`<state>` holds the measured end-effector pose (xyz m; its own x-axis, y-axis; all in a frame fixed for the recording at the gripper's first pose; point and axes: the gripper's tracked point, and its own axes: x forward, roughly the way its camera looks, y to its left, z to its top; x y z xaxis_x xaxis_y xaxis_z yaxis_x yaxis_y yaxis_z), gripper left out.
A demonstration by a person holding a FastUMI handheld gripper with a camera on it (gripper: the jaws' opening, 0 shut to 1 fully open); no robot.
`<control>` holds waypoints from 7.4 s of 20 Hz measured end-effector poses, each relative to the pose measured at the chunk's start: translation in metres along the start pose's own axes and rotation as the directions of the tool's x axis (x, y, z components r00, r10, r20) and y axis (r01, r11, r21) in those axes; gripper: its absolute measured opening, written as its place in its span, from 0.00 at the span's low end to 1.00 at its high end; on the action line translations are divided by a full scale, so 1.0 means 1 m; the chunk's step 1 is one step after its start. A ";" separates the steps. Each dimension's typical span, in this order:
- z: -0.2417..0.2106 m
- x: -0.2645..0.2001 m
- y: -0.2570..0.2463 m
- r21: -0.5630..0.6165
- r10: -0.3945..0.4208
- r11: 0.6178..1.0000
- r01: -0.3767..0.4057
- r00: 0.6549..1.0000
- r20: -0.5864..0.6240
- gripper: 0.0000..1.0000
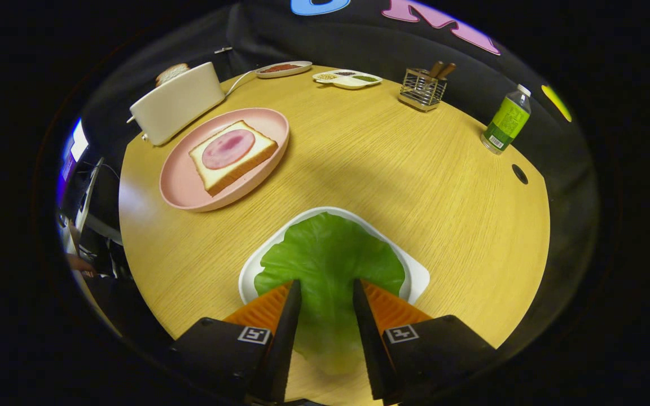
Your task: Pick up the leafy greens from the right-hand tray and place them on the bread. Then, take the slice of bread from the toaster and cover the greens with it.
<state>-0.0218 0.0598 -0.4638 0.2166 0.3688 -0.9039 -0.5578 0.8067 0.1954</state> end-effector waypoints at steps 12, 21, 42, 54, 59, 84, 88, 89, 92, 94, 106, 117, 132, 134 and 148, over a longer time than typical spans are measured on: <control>0.057 -0.068 0.034 0.144 -0.049 0.989 0.026 0.985 0.163 0.09; 0.158 -0.123 0.151 0.100 -0.020 0.995 -0.014 0.943 0.331 0.09; 0.231 -0.024 0.144 0.163 -0.202 0.973 0.165 0.949 0.244 0.60; 0.312 -0.168 0.216 0.097 -0.202 0.979 0.181 0.765 0.612 0.92; 0.352 -0.200 0.288 0.036 -0.080 0.996 0.076 0.730 0.678 0.92; 0.440 0.013 0.396 0.489 -0.031 0.847 -0.210 0.898 0.439 0.87; 0.439 0.032 0.385 0.531 -0.057 0.827 -0.183 0.913 0.403 0.78; 0.439 0.035 0.381 0.538 -0.072 0.826 -0.169 0.915 0.398 0.71; 0.435 0.039 0.374 0.547 -0.095 0.825 -0.139 0.921 0.378 0.41; 0.434 0.036 0.375 0.556 -0.093 0.819 -0.141 0.924 0.371 0.19; 0.461 -0.064 0.360 0.557 -0.065 0.778 -0.291 0.844 0.532 0.16; 0.378 -0.155 0.215 0.641 -0.294 0.752 -0.155 0.791 0.537 0.16; 0.250 -0.048 0.152 0.729 -0.318 0.681 -0.066 0.871 0.376 0.16; 0.247 -0.033 0.152 0.742 -0.308 0.666 -0.081 0.876 0.371 0.16; 0.165 0.042 0.105 0.633 -0.398 0.737 0.236 0.909 0.124 0.17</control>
<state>0.0611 0.2361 -0.4185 0.5180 0.0714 -0.8524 0.1476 0.9741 0.1713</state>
